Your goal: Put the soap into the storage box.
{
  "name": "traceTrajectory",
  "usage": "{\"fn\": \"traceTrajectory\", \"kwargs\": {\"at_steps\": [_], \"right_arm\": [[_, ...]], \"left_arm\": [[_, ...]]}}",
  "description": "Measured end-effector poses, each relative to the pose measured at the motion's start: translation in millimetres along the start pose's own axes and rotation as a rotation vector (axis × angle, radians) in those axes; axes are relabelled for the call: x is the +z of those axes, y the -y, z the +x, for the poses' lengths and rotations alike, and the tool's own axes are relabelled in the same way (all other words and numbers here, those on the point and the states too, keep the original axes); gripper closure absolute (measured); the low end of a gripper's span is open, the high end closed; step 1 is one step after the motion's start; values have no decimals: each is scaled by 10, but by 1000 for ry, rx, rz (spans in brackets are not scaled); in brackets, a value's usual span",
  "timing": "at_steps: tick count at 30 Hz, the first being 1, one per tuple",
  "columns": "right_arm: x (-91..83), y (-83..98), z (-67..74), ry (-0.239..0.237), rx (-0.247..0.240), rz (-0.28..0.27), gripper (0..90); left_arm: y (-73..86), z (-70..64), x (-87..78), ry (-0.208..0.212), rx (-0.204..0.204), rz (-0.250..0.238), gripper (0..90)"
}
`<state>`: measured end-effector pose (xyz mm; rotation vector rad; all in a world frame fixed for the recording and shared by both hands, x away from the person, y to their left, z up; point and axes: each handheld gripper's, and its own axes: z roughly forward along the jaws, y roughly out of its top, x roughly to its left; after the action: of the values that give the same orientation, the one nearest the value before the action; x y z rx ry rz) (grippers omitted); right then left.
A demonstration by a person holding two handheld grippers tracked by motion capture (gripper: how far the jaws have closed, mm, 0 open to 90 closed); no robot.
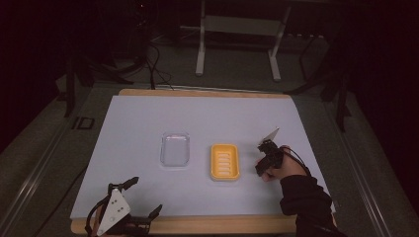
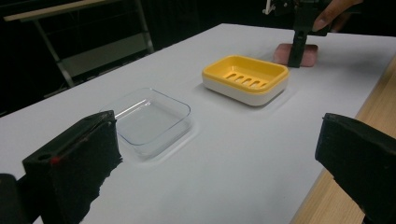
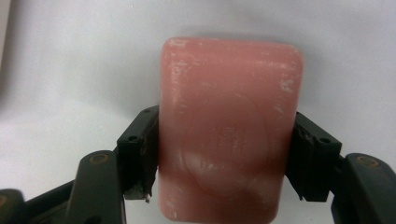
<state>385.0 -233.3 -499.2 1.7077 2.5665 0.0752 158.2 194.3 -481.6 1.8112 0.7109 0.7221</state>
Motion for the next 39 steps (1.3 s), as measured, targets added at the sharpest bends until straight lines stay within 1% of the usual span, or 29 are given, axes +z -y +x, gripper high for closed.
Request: {"fn": "traceTrajectory", "kwargs": {"at_steps": [4, 6, 8, 10, 11, 12, 13, 14, 17, 19, 22, 25, 26, 27, 29, 30, 32, 34, 35, 39], "right_arm": [[-5, 14, 16, 9, 16, -7, 368], [-5, 22, 10, 5, 30, -11, 371], [-10, 22, 7, 2, 42, -4, 372], [-15, 21, 10, 5, 44, 2, 373], [-35, 13, 20, 19, 39, 7, 373], [-51, 9, 21, 18, 44, 1, 373], [-78, 3, 15, 9, 53, -9, 373], [-109, -3, 14, 3, 59, -5, 373], [-170, -13, 19, 7, 62, -18, 373], [-266, -19, 43, 11, 71, -27, 373], [-338, -15, 77, -7, 86, -34, 373], [-421, -22, 111, 2, 98, -43, 373], [-421, -22, 111, 2, 98, -43, 373], [-492, -36, 142, 13, 98, -55, 373], [-492, -36, 142, 13, 98, -55, 373], [-589, -50, 194, -1, 81, -68, 373], [-636, -62, 231, 27, 71, -73, 373], [-663, -69, 236, 22, 76, -80, 373], [-724, -84, 243, 15, 84, -99, 373], [-855, -127, 307, 15, 79, -123, 373]], "left_arm": [[0, 1, 0, 0, 0, 0, 2], [1, 1, -1, -1, -1, 0, 2], [3, 2, 1, 0, -3, 1, 2], [4, 3, 3, 0, -4, 2, 3], [8, 3, 8, 1, -3, 5, 2], [9, 2, 10, 1, -2, 6, 2], [10, 0, 11, 2, -2, 7, 2], [9, -1, 10, 2, -2, 6, 2], [9, 0, 4, -1, -3, 6, 2], [10, 0, 4, -7, -10, 5, 3], [10, -4, -1, -10, -12, 2, 3], [9, 2, -8, -11, -12, -2, 2], [9, 2, -8, -11, -12, -2, 3], [8, 5, -12, -12, -14, -4, 2], [8, 6, -13, -13, -16, -5, 3], [4, 2, -17, -11, -14, -6, 2], [2, 0, -16, -10, -12, -8, 3], [2, 0, -14, -10, -12, -7, 2], [3, -2, -12, -10, -11, -5, 2], [2, -2, -9, -12, -12, -4, 2]]}}
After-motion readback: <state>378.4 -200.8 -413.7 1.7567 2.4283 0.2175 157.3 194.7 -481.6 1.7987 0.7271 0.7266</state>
